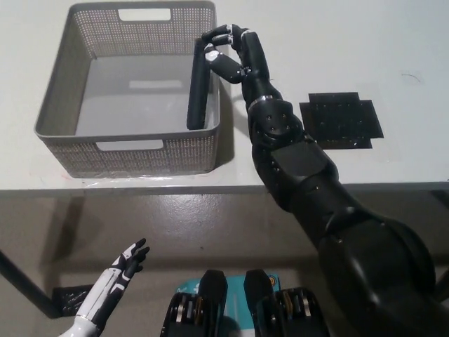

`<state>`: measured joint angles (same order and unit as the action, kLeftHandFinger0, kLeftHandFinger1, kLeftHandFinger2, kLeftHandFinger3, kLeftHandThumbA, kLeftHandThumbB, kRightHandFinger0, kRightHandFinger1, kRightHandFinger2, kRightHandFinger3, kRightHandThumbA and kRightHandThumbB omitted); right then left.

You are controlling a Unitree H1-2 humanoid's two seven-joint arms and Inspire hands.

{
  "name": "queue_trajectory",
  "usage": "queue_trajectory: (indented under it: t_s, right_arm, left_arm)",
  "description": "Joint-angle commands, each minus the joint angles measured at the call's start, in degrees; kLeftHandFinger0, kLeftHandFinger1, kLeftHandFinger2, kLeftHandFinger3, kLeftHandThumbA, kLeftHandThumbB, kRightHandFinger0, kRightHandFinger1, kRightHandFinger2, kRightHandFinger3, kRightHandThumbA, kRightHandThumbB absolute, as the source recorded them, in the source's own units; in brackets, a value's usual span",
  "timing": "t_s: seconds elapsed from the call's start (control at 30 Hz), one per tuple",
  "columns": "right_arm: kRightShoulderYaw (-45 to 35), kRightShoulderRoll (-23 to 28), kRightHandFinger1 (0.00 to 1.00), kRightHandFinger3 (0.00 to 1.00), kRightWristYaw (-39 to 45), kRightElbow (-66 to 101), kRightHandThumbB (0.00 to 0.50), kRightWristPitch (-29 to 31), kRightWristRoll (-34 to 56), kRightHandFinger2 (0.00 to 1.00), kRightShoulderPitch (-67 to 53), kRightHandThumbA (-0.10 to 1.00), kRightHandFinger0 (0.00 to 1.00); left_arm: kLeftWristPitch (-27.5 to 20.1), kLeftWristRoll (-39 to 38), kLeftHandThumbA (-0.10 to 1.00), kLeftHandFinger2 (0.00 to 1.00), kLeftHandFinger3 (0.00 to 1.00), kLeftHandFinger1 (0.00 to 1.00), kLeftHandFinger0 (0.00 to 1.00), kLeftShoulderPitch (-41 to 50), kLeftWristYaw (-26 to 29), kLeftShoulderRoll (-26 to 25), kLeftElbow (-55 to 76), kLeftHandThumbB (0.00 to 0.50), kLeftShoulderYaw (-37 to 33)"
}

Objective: Use the right hand to pick up a electric screw driver and put it into a container on the left side

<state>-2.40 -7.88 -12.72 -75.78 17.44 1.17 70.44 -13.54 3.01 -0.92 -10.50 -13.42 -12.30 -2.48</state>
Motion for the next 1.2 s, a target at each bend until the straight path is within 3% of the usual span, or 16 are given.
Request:
queue_trajectory:
  t_s: [0.0, 0.1, 0.17, 0.2, 0.23, 0.6, 0.73, 0.93, 1.1, 1.17]
  right_arm:
    - [0.2, 0.9, 1.0, 1.0, 1.8, 3.5, 0.39, 2.9, 0.0, 1.0, 2.4, 0.93, 1.0]
    - [0.2, 1.8, 1.0, 1.0, 1.6, 7.9, 0.33, 2.9, -0.2, 1.0, 1.5, 0.94, 1.0]
    - [0.2, 2.8, 1.0, 1.0, 1.8, 12.2, 0.334, 2.2, -0.2, 1.0, 0.5, 0.97, 1.0]
    - [0.1, 3.1, 1.0, 1.0, 1.8, 13.9, 0.386, 1.7, -0.3, 1.0, 0.0, 1.0, 1.0]
    - [0.0, 3.6, 1.0, 1.0, 2.1, 17.4, 0.341, 0.8, -0.2, 1.0, -1.1, 1.0, 1.0]
    - [-0.3, 9.0, 1.0, 1.0, 6.7, 64.4, 0.369, -9.2, 3.0, 1.0, -24.0, 1.0, 1.0]
    - [0.3, 10.3, 1.0, 1.0, 8.2, 73.4, 0.353, -9.9, 4.5, 1.0, -31.2, 1.0, 1.0]
    - [1.3, 11.9, 1.0, 1.0, 10.1, 82.3, 0.316, -9.1, 7.9, 1.0, -42.6, 0.96, 1.0]
    - [3.4, 11.8, 1.0, 1.0, 10.0, 85.2, 0.316, -8.6, 4.5, 1.0, -50.6, 1.0, 1.0]
    - [4.6, 12.4, 1.0, 1.0, 11.2, 84.7, 0.284, -6.1, 4.0, 1.0, -53.7, 1.0, 1.0]
  left_arm:
    - [-0.2, -0.4, 0.98, 1.0, 1.0, 1.0, 1.0, -1.2, -1.1, -1.1, 0.7, 0.275, -0.2]
    - [0.7, -0.3, 0.98, 1.0, 1.0, 1.0, 1.0, -1.3, -1.2, -1.2, 1.2, 0.276, -0.2]
    - [0.7, -0.4, 0.97, 1.0, 1.0, 1.0, 1.0, -1.3, -1.4, -1.3, 1.2, 0.272, -0.1]
    - [0.8, -0.4, 0.97, 1.0, 1.0, 1.0, 1.0, -1.3, -1.4, -1.4, 1.3, 0.274, 0.0]
    - [0.9, -0.5, 0.97, 1.0, 1.0, 1.0, 1.0, -1.3, -1.5, -1.4, 1.4, 0.278, 0.0]
    - [0.0, -1.0, 0.96, 1.0, 1.0, 1.0, 1.0, -0.5, -1.5, -1.8, 1.0, 0.279, 0.7]
    - [-0.2, -0.5, 0.98, 1.0, 1.0, 1.0, 1.0, 0.4, -0.9, -1.5, 1.1, 0.291, 0.7]
    - [-1.0, -0.7, 0.97, 1.0, 1.0, 1.0, 1.0, 1.2, -0.3, -0.8, 0.8, 0.262, 1.0]
    - [-2.6, -0.8, 0.98, 1.0, 1.0, 1.0, 1.0, 2.4, 0.5, -0.4, 0.2, 0.251, 1.4]
    - [-3.1, -1.0, 0.98, 1.0, 1.0, 1.0, 1.0, 2.8, 0.7, -0.2, 0.1, 0.24, 1.7]
